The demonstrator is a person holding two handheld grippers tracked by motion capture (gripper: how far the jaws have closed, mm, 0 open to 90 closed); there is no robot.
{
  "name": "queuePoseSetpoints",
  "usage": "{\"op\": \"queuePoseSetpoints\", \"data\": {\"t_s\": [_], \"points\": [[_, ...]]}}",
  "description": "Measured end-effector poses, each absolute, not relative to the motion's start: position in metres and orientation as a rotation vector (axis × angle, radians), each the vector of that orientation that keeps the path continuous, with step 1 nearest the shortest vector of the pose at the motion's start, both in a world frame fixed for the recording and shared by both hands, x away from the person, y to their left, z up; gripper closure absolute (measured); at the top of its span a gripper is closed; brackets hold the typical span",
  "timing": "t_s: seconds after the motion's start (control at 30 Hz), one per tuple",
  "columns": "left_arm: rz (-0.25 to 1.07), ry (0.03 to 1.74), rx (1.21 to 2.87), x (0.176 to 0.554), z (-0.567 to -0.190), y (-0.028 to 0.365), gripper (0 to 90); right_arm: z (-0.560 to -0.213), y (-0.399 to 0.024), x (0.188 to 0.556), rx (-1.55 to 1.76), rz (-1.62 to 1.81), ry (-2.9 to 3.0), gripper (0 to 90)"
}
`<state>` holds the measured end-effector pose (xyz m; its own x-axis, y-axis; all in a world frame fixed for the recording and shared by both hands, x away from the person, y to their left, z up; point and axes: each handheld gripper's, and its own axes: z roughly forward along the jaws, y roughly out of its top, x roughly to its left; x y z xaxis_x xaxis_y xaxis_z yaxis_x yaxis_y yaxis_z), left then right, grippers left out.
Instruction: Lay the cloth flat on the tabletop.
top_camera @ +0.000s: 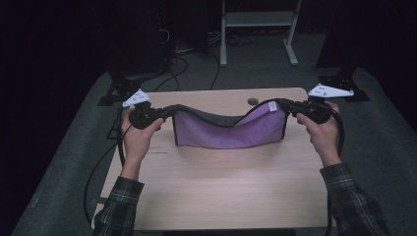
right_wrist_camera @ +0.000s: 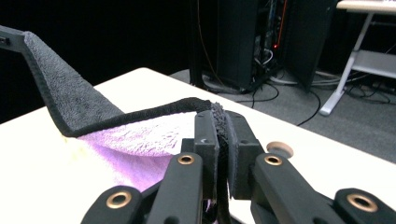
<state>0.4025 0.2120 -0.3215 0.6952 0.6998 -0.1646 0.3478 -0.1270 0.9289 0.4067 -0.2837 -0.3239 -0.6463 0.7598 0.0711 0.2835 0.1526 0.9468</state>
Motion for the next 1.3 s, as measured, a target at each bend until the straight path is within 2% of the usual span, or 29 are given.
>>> {"op": "queuePoseSetpoints", "data": {"t_s": [0.77, 1.3], "points": [[0.208, 0.903, 1.854, 0.342, -0.386, 0.224, 84.8, -0.39, -0.295, 0.345, 1.019, 1.433, 2.195, 83.7], [0.083, 0.948, 1.943, 0.285, -0.429, 0.234, 84.7, -0.429, -0.302, 0.28, 0.981, 1.337, 2.358, 83.5]]}}
